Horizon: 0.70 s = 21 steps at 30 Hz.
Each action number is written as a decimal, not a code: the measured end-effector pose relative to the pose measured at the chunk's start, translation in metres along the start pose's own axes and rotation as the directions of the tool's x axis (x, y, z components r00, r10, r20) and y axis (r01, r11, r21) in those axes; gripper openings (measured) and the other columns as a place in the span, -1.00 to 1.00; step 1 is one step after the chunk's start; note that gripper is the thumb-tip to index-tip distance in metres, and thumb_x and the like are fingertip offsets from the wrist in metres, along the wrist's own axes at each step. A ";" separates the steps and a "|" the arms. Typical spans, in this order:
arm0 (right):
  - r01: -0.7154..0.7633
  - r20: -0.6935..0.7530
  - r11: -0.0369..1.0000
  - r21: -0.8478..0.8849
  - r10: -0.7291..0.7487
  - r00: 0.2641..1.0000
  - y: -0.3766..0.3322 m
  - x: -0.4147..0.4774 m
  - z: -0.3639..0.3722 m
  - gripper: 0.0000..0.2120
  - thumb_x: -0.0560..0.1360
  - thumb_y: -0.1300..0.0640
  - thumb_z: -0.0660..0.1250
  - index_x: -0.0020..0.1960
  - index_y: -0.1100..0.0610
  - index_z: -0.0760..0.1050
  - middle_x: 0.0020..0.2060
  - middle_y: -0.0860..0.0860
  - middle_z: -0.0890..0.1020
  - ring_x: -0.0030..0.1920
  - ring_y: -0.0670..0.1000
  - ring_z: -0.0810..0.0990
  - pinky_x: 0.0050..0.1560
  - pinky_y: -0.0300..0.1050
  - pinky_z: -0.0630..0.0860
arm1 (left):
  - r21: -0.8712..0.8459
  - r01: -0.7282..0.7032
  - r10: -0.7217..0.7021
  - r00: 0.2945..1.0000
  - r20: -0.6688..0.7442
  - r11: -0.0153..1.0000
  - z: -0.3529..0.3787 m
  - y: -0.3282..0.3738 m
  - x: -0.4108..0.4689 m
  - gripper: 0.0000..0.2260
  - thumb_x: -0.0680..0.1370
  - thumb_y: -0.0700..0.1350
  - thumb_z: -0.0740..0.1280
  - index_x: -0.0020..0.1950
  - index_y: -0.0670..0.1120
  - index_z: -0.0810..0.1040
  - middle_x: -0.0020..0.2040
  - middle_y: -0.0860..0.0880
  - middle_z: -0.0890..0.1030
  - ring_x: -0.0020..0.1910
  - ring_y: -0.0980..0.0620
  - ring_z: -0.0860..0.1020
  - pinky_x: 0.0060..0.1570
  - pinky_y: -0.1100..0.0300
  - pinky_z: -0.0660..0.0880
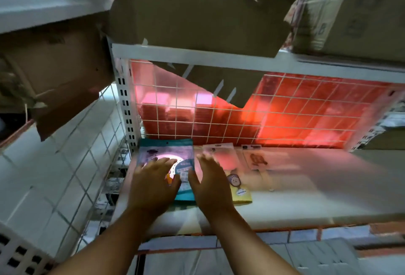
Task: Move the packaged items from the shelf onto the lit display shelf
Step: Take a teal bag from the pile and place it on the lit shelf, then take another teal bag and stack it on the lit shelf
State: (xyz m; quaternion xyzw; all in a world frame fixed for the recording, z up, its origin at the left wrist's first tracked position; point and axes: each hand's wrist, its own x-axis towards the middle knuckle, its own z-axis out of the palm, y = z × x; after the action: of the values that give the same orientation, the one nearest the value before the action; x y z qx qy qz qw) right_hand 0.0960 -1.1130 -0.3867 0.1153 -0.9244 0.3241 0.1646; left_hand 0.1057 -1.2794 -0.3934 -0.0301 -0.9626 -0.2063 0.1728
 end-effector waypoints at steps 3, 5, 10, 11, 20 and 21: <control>-0.042 -0.117 0.998 0.040 0.046 0.992 -0.001 0.000 -0.046 -0.48 0.58 -0.21 0.15 0.44 0.02 0.41 0.40 -0.04 0.51 0.42 -0.05 0.42 0.46 -0.06 0.36 | -0.149 -0.126 0.120 0.992 -0.047 0.981 -0.018 0.044 0.019 -0.51 0.56 0.23 0.15 0.36 0.02 0.57 0.28 -0.02 0.64 0.25 -0.05 0.57 0.28 0.01 0.41; -0.030 -0.187 0.999 0.043 0.037 0.982 0.000 -0.001 -0.082 -0.52 0.59 -0.15 0.19 0.44 0.03 0.42 0.38 -0.06 0.52 0.40 -0.07 0.43 0.42 -0.03 0.38 | -0.245 -0.224 0.214 0.975 -0.065 0.944 -0.031 0.077 0.027 -0.51 0.57 0.25 0.20 0.42 0.08 0.52 0.36 0.05 0.58 0.34 0.00 0.51 0.37 0.05 0.37; -0.083 -0.327 0.993 -0.083 0.052 0.944 0.020 -0.022 -0.180 -0.41 0.60 -0.23 0.13 0.48 0.11 0.40 0.46 0.06 0.44 0.50 0.04 0.32 0.49 0.03 0.27 | -0.325 -0.474 0.464 0.878 -0.112 0.818 -0.063 0.178 0.043 -0.47 0.55 0.26 0.21 0.47 0.08 0.49 0.40 -0.01 0.55 0.38 -0.06 0.48 0.34 0.00 0.45; -0.115 -0.352 0.987 -0.113 0.068 0.933 0.026 -0.028 -0.200 -0.36 0.60 -0.29 0.08 0.49 0.11 0.38 0.48 0.07 0.41 0.52 0.05 0.28 0.51 0.03 0.24 | -0.330 -0.526 0.513 0.848 -0.135 0.783 -0.069 0.202 0.046 -0.47 0.54 0.25 0.21 0.46 0.08 0.50 0.39 -0.01 0.56 0.39 -0.06 0.48 0.35 -0.02 0.44; -0.352 -0.662 0.914 -0.203 0.137 0.737 0.088 -0.117 -0.425 -0.48 0.61 -0.13 0.18 0.48 0.10 0.38 0.44 0.04 0.45 0.48 0.04 0.34 0.45 -0.05 0.33 | -0.349 -0.794 0.764 0.592 -0.256 0.498 -0.103 0.436 0.031 -0.46 0.56 0.26 0.19 0.49 0.08 0.44 0.42 0.03 0.53 0.43 -0.07 0.45 0.38 -0.10 0.40; -0.390 -0.686 0.901 -0.189 0.163 0.709 0.096 -0.133 -0.449 -0.49 0.61 -0.10 0.22 0.49 0.09 0.37 0.44 0.04 0.44 0.48 0.05 0.34 0.44 -0.05 0.34 | -0.358 -0.806 0.773 0.574 -0.272 0.472 -0.106 0.461 0.024 -0.47 0.56 0.25 0.18 0.48 0.06 0.46 0.41 0.03 0.54 0.41 -0.06 0.46 0.38 -0.06 0.40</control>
State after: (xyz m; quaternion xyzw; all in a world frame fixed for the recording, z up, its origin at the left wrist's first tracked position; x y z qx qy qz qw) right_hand 0.2904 -0.7392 -0.1605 -0.1756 -0.8539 0.2104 0.4425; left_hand 0.1769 -0.9019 -0.1165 -0.5008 -0.7581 -0.3179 0.2710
